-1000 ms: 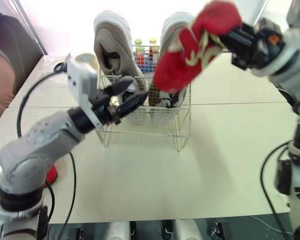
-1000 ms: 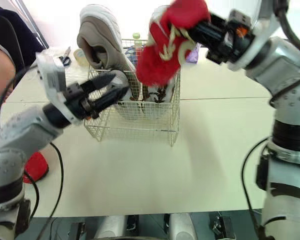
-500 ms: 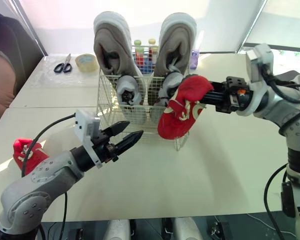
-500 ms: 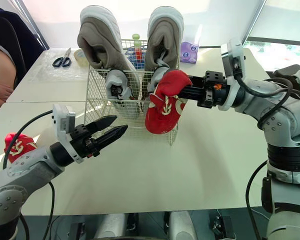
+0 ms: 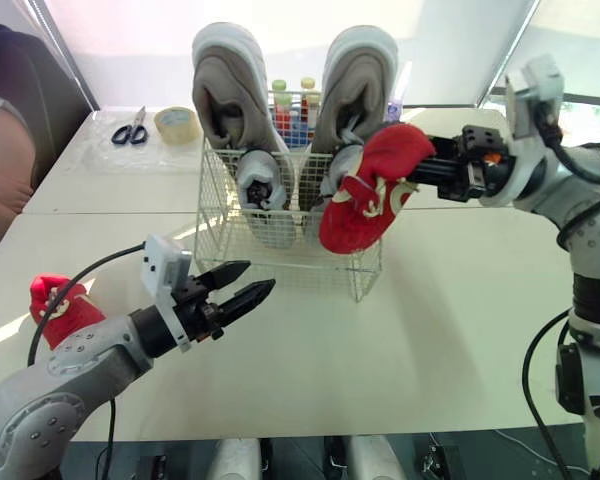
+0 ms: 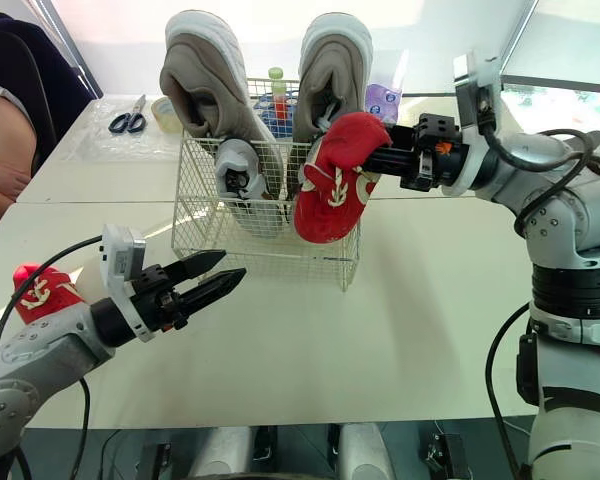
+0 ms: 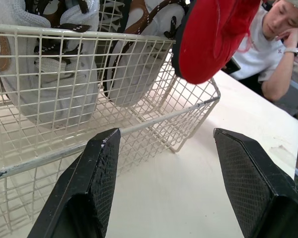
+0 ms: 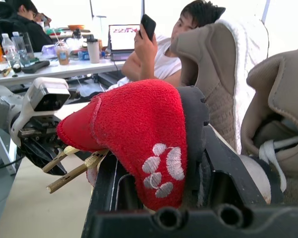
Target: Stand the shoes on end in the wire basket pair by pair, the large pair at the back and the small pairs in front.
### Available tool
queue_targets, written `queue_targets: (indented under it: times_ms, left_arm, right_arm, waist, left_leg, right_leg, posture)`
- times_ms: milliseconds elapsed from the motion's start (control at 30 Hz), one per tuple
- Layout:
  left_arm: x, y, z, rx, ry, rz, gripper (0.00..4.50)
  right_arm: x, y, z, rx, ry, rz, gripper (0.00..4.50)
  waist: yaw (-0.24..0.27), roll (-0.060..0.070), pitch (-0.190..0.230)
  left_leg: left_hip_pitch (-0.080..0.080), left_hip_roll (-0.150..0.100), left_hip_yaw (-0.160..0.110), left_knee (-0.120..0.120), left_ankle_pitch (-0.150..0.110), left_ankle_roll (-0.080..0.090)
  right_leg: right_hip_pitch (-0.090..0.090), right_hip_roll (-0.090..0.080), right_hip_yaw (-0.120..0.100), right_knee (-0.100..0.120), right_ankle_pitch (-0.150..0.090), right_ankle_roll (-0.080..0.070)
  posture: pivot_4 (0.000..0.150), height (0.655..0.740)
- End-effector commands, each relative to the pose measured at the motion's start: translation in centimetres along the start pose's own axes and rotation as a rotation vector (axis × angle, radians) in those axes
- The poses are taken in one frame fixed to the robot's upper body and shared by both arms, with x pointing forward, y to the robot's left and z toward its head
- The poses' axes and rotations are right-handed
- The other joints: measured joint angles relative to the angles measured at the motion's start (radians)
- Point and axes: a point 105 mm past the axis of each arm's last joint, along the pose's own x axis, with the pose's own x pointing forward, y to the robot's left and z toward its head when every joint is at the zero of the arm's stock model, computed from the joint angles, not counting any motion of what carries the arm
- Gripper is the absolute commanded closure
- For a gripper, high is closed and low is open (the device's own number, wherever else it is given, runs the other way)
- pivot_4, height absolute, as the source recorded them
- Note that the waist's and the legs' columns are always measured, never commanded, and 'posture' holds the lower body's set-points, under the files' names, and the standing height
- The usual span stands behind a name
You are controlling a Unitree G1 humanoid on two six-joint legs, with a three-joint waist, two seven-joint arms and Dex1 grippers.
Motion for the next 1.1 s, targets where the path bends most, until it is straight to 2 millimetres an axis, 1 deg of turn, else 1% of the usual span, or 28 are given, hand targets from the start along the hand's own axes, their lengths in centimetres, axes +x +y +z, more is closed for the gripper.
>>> queue_targets:
  times_ms: [33,133,200,300,433,500,533,600,700,833,967,1067,1100]
  left_arm:
    - [0.0,-0.5,1.0,0.042,-0.044,-0.013,1.45]
    - [0.0,0.2,1.3,0.021,-0.074,0.018,1.45]
    - [-0.1,0.5,1.3,-0.007,-0.085,0.027,1.45]
    - [-0.2,0.7,1.0,-0.016,-0.072,0.027,1.45]
    - [-0.3,0.8,0.9,-0.020,-0.061,0.021,1.38]
    - [-0.4,0.9,1.0,-0.023,-0.063,0.023,1.38]
    - [-0.4,1.1,1.1,-0.028,-0.066,0.026,1.38]
    - [-0.5,1.2,1.2,-0.039,-0.069,0.028,1.38]
    - [-0.7,1.2,1.0,-0.049,-0.060,0.029,1.38]
    - [-1.0,1.1,0.8,-0.075,-0.048,0.022,1.38]
    - [-1.1,1.4,1.1,-0.071,-0.044,0.031,1.38]
    - [-1.5,2.2,2.0,-0.065,-0.050,0.057,1.38]
    - [-1.7,2.2,2.8,-0.083,-0.066,0.043,1.38]
  right_arm:
    - [0.7,0.9,-1.4,-0.040,0.066,0.031,3.64]
    - [1.0,1.2,-4.0,-0.074,0.160,0.029,3.64]
    - [1.2,1.4,-4.7,-0.064,0.145,0.024,3.64]
    - [1.2,1.3,-5.3,-0.028,0.100,0.009,3.64]
    - [0.4,0.7,-6.7,0.006,0.131,-0.030,1.89]
    - [0.2,0.6,-6.8,-0.002,0.167,-0.036,0.94]
    - [0.2,0.7,-6.3,-0.005,0.161,-0.033,0.43]
    - [-0.1,1.0,-5.5,-0.005,0.156,-0.022,0.43]
    - [-0.8,1.2,-5.0,-0.004,0.177,-0.023,0.43]
    - [-2.2,1.6,-2.8,0.005,0.156,-0.027,0.43]
    - [-3.6,1.9,-1.3,0.004,0.156,-0.032,0.43]
    - [-5.3,1.1,-0.2,-0.045,0.189,-0.094,0.43]
    - [-5.7,0.1,0.9,-0.081,0.156,-0.147,0.43]
  waist:
    - [0.000,0.000,0.000]
    - [0.000,0.000,0.000]
    - [0.002,0.000,0.000]
    - [0.000,0.000,0.000]
    - [0.000,0.000,0.000]
    - [0.000,0.000,0.000]
    - [0.000,0.000,0.000]
    - [0.000,-0.001,0.000]
    - [0.000,-0.001,0.000]
    - [0.001,-0.001,0.000]
    - [0.001,-0.001,0.000]
    - [0.001,0.000,0.000]
    - [0.000,-0.001,0.000]
  left_leg:
    - [0.000,0.000,0.000,0.000,0.000,0.000]
    - [0.000,0.000,0.000,0.000,0.000,0.000]
    - [0.000,0.000,0.000,0.000,0.000,0.000]
    - [0.000,0.000,0.000,0.000,0.000,0.000]
    - [0.000,0.000,0.000,0.000,0.000,0.000]
    - [0.000,0.000,0.000,0.000,0.000,0.000]
    - [0.000,0.000,0.000,0.000,0.000,0.000]
    - [0.000,0.000,0.000,0.000,0.000,0.000]
    - [0.000,0.000,0.000,0.000,0.000,0.000]
    - [0.000,0.000,0.000,0.000,0.000,0.000]
    - [0.000,0.000,0.000,0.000,0.000,0.000]
    - [0.000,0.000,0.000,0.000,0.000,0.000]
    - [0.000,0.000,0.000,0.000,0.000,0.000]
  right_leg:
    - [0.000,0.000,0.000,0.000,0.000,0.000]
    - [0.000,0.000,0.000,0.000,0.000,0.000]
    - [0.000,0.000,0.000,0.000,0.000,0.000]
    - [0.000,0.000,0.000,0.000,0.000,0.000]
    - [0.000,0.000,0.000,0.000,0.000,0.000]
    - [0.000,0.000,0.000,0.000,0.000,0.000]
    - [0.000,0.000,0.000,0.000,0.000,0.000]
    - [0.000,0.000,0.000,0.000,0.000,0.000]
    - [0.000,0.000,0.000,0.000,0.000,0.000]
    - [0.000,0.000,0.000,0.000,0.000,0.000]
    - [0.000,0.000,0.000,0.000,-0.001,-0.001]
    - [0.000,0.000,0.000,0.000,-0.001,-0.002]
    - [0.000,0.000,0.000,0.000,-0.001,-0.003]
  posture:
    - [0.150,0.7400]
    - [0.150,0.7400]
    - [0.150,0.7400]
    - [0.150,0.7400]
    - [0.150,0.7400]
    - [0.150,0.7400]
    - [0.150,0.7400]
    - [0.150,0.7400]
    - [0.150,0.7400]
    - [0.150,0.7400]
    - [0.150,0.7400]
    - [0.150,0.7400]
    - [0.150,0.7400]
